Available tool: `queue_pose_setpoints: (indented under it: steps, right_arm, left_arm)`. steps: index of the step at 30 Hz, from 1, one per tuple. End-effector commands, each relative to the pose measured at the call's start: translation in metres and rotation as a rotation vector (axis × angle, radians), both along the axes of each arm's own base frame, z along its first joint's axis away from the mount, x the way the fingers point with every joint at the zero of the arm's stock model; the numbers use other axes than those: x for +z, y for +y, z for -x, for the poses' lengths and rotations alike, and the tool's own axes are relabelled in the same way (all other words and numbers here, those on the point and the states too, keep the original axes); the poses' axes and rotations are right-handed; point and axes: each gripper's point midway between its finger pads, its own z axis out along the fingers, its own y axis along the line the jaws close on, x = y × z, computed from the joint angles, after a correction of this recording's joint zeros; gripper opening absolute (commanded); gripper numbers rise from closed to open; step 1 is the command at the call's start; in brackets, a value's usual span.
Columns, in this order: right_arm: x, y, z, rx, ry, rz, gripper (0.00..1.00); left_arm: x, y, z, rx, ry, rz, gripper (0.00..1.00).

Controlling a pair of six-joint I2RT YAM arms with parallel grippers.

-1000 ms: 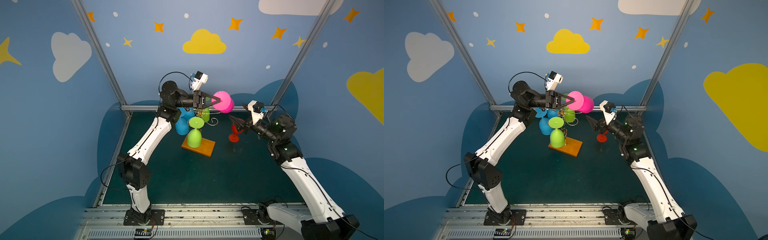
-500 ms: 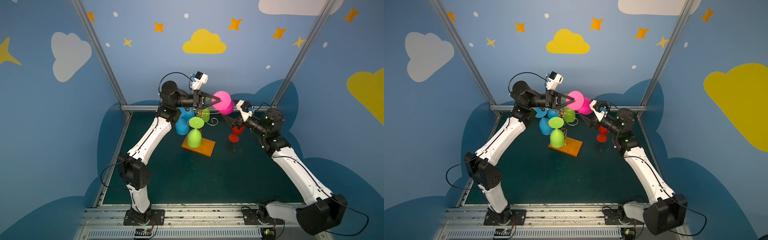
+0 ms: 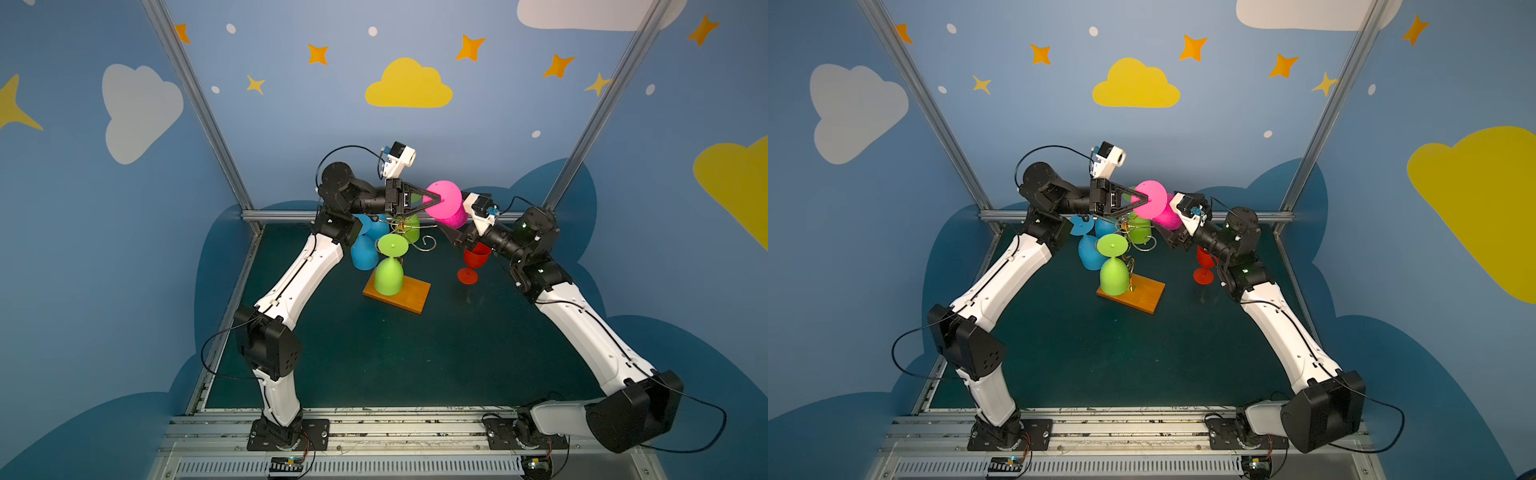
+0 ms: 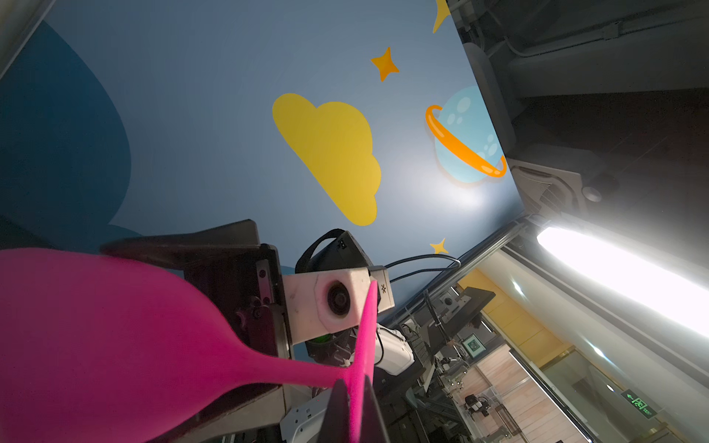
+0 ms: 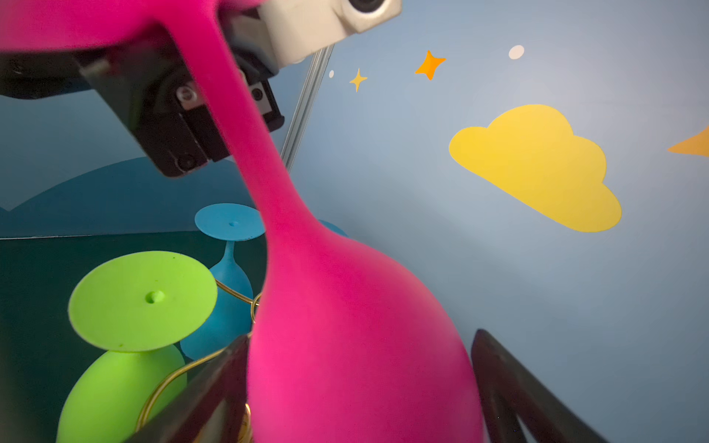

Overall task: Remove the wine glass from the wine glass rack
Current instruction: 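Close the right gripper on the magenta glass's stem below the left gripper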

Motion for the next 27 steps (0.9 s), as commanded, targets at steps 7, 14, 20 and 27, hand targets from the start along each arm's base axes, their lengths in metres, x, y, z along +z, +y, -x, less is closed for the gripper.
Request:
queue_pose_setpoints:
  steps: [7,14,20,27]
  right_arm:
    - [0.014,0.006,-0.009,-0.011,-0.019,-0.016,0.87]
    - [0.013,0.008,-0.006,-0.011,0.000,-0.013,0.75]
    - [0.016,0.003,0.002,-0.033,0.038,-0.021,0.54]
    - [0.023,-0.017,0.021,-0.121,0.126,-0.038,0.41]
  left_arm:
    - [0.016,0.005,0.010,-0.010,-0.057,0.032,0.03]
    - [0.014,0.005,0.006,-0.008,-0.053,0.033,0.12]
    - [0.013,0.014,-0.004,0.030,-0.067,0.042,0.50]
    - [0.007,0.036,-0.026,0.153,-0.107,0.049,0.64]
